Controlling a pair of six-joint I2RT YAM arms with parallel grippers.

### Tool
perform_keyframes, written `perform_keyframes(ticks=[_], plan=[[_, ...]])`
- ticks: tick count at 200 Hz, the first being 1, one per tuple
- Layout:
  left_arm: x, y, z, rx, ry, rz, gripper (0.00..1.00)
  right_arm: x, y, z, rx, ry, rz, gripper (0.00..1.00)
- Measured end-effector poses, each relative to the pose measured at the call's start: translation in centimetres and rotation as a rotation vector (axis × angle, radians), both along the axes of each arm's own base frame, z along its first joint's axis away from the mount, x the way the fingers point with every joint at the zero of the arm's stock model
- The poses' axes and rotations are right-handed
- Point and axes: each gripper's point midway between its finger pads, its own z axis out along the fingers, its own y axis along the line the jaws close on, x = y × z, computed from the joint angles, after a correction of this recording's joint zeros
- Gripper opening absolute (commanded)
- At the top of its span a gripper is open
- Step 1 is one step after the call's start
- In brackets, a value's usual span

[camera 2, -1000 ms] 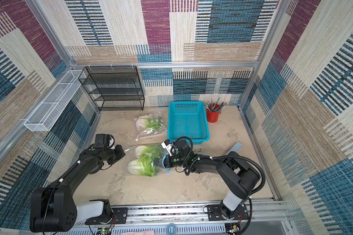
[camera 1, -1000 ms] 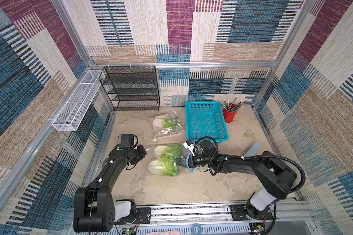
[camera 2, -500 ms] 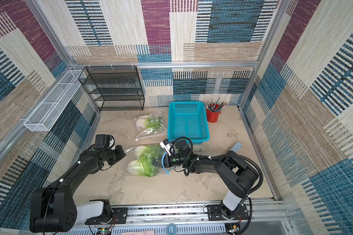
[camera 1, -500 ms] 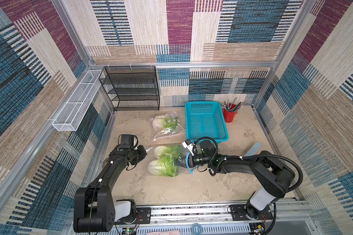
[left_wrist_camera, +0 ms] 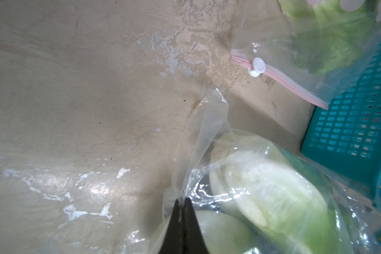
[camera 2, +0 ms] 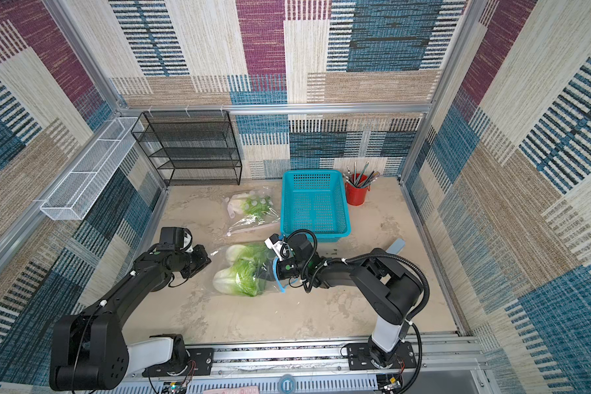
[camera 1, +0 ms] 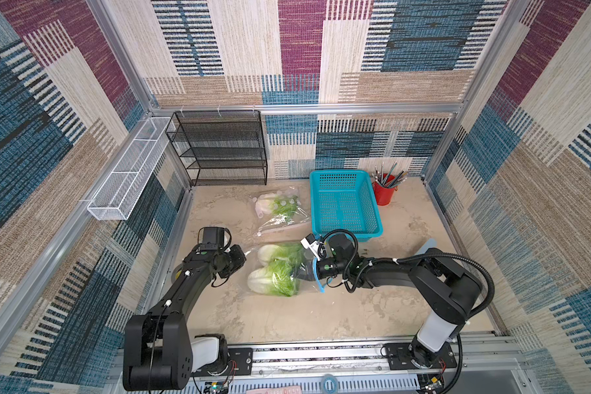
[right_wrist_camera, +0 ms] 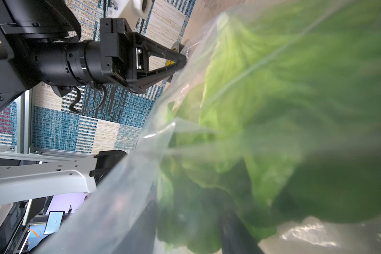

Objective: Open the zip-top bag and take out the chinese cabbages
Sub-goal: Pick up the Chinese cabbage from the zipper food storage bag.

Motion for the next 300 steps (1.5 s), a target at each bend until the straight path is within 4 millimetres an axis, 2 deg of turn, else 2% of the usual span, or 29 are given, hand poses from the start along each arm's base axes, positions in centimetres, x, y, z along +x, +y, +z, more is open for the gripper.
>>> perform_keyframes(ticks=[27,47,90,123,177,244,300], plan=[[-0.1,-0.3,-0.2,-0.019,-0.003,-0.001,0.0,0.4,0.9,-0.2,0.001,0.0,0.009,0.47],[-0.2,-0.4,-0.3,-0.037,-0.008,0.011,0.0,0.6,1.7,-0.3,0.003,0.001,0.023,0.38],[-0.2,-0.8,-0.1,-0.064,-0.013,0.024,0.0,0.3,2.2,-0.2,0.007,0.001,0.038,0.0],[-0.3,-0.6,0.1,-0.056,-0.021,0.028,0.0,-0.1,1.5,0.8,-0.003,-0.014,0.029,0.0],[0.0,1.1,0.5,0.038,-0.027,0.074,0.0,-1.2,-0.4,2.7,-0.012,-0.056,-0.002,0.0],[0.4,2.8,0.8,0.139,-0.027,0.09,0.0,-2.1,-2.6,2.8,-0.065,-0.074,-0.051,0.0],[1.2,4.0,1.2,0.208,-0.022,0.096,0.0,-2.3,-4.1,5.3,-0.076,-0.151,-0.095,0.0]])
